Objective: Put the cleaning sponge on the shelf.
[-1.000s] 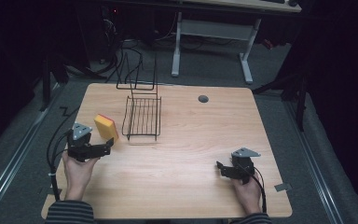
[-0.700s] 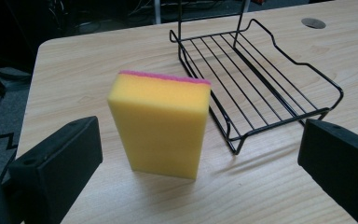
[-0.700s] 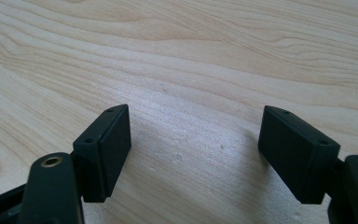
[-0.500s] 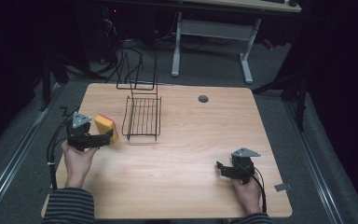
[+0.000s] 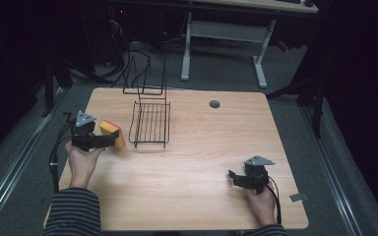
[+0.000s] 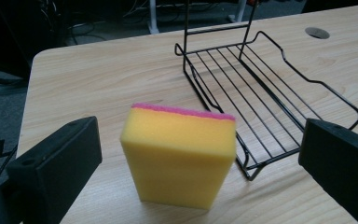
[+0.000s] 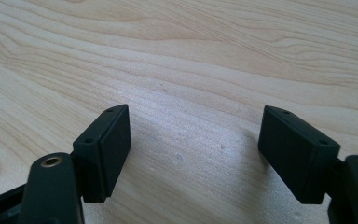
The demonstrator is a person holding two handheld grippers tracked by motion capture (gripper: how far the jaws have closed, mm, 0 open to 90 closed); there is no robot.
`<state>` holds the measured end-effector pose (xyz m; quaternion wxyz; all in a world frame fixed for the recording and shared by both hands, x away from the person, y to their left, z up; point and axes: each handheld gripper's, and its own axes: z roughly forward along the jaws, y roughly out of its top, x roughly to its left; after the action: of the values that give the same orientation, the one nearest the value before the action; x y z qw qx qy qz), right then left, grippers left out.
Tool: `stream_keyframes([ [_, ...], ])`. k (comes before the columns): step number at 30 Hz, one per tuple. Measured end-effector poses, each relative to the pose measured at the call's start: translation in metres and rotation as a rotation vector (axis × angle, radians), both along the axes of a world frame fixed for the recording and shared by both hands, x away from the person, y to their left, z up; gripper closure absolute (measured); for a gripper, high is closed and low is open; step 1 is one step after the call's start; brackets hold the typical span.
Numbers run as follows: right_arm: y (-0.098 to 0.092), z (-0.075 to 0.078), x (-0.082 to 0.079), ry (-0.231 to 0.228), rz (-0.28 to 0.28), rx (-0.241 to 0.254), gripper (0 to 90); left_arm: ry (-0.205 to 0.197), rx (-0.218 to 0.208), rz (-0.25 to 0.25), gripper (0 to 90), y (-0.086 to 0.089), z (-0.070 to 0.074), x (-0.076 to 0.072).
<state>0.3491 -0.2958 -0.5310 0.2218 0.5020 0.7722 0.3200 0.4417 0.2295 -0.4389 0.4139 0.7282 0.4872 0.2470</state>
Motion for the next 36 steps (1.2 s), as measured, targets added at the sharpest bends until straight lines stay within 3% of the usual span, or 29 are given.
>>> stream_keyframes([
  [13, 0.000, 0.000, 0.000, 0.001, -0.001, 0.001, 25.7, 0.034, 0.011, -0.006, 0.0, 0.003, -0.017, 0.016],
  [22, 0.000, 0.000, 0.000, 0.002, -0.001, 0.002, 25.7, 0.065, 0.024, -0.001, 0.0, 0.004, -0.028, 0.020],
  [27, 0.000, 0.000, 0.000, 0.002, -0.001, 0.002, 25.7, 0.053, 0.024, -0.007, 0.0, 0.000, -0.029, 0.021],
  [36, 0.000, 0.000, 0.000, 0.002, -0.001, 0.002, 25.7, 0.077, 0.026, 0.003, 0.0, -0.003, -0.036, 0.026],
])
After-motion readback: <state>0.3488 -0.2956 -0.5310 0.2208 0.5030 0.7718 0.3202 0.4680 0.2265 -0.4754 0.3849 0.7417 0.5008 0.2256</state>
